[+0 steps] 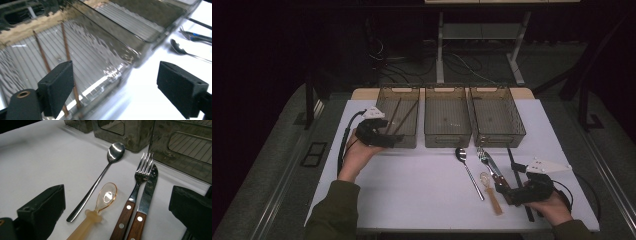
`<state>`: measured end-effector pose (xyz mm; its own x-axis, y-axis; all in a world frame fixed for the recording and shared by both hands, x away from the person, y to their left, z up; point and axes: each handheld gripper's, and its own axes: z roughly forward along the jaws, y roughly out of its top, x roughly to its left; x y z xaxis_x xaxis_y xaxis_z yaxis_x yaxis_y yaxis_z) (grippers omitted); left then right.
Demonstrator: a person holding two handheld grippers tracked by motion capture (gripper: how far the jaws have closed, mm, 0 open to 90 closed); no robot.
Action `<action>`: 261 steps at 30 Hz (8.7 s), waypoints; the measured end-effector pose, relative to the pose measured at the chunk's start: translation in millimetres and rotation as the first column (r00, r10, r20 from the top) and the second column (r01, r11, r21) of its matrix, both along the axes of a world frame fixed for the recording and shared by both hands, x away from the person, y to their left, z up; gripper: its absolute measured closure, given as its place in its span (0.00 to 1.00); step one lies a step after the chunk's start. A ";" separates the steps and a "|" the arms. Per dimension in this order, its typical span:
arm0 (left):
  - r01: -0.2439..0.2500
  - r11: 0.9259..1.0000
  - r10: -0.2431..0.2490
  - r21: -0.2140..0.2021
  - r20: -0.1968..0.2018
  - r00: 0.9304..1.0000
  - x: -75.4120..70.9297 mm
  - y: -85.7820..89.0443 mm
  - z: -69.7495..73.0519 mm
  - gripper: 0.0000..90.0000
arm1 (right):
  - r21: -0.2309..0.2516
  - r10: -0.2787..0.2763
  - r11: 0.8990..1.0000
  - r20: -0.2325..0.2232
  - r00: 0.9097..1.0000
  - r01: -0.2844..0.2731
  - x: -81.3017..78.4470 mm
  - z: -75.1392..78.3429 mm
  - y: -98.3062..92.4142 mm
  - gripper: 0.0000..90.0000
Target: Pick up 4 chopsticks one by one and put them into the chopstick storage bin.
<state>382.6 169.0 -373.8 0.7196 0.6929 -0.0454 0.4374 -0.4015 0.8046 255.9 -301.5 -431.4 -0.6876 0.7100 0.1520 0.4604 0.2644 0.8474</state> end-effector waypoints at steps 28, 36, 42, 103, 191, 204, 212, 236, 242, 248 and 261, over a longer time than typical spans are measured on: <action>0.107 0.991 -0.104 -0.083 0.035 0.994 -106.4 -1.6 -44.9 0.00 | -0.010 -0.017 1.000 -0.003 1.000 0.017 -1.1 0.4 -1.3 0.01; 0.132 0.986 -0.133 -0.104 -0.009 0.991 -119.8 -2.9 -59.0 0.00 | -0.027 -0.082 0.996 -0.012 0.997 0.082 2.9 0.9 -6.4 0.01; 0.148 0.984 -0.149 -0.096 -0.004 0.989 -115.9 -1.2 -60.1 0.00 | -0.074 -0.133 0.989 -0.036 0.990 0.130 16.0 2.7 -12.5 0.01; 0.178 0.982 -0.180 -0.059 -0.031 0.983 -110.3 -6.4 -65.3 0.00 | -0.286 -0.353 0.908 -0.137 0.925 0.305 101.1 -17.9 -22.2 0.85; 0.218 0.973 -0.220 -0.069 -0.022 0.975 -112.5 -4.0 -63.9 0.00 | -0.234 -0.132 0.966 -0.080 0.988 0.110 21.3 15.3 -57.8 0.43; 0.226 0.972 -0.228 -0.060 -0.027 0.973 -113.0 -5.3 -64.5 0.00 | -0.288 -0.141 0.953 -0.157 0.977 0.091 5.8 3.1 -82.6 0.73; 0.225 0.972 -0.227 -0.061 -0.030 0.973 -113.4 -6.3 -65.1 0.00 | -0.316 -0.125 0.947 -0.191 0.974 0.060 9.1 -2.8 -79.3 0.83; 0.229 0.972 -0.231 -0.059 -0.031 0.972 -113.5 -7.1 -65.5 0.00 | -0.362 -0.117 0.932 -0.219 0.969 0.031 11.4 -7.5 -73.6 0.95; 0.234 0.970 -0.237 -0.059 -0.031 0.971 -113.3 -7.3 -65.6 0.00 | -0.328 -0.119 0.944 -0.239 0.964 0.035 12.1 -7.1 -77.8 0.96; 0.237 0.970 -0.239 -0.055 -0.031 0.970 -113.2 -7.3 -65.6 0.00 | -0.291 -0.117 0.955 -0.230 0.966 0.046 11.1 -3.9 -81.5 0.96; 0.241 0.969 -0.243 -0.060 -0.029 0.970 -113.2 -7.2 -65.8 0.00 | -0.193 -0.109 0.979 -0.180 0.978 0.073 7.0 8.0 -93.5 0.95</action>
<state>269.4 161.8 -439.6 0.8626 0.4942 -0.1083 0.3622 -0.4538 0.8142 262.8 -395.1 -423.4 -0.5902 0.7961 0.1339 0.6368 0.3572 0.6833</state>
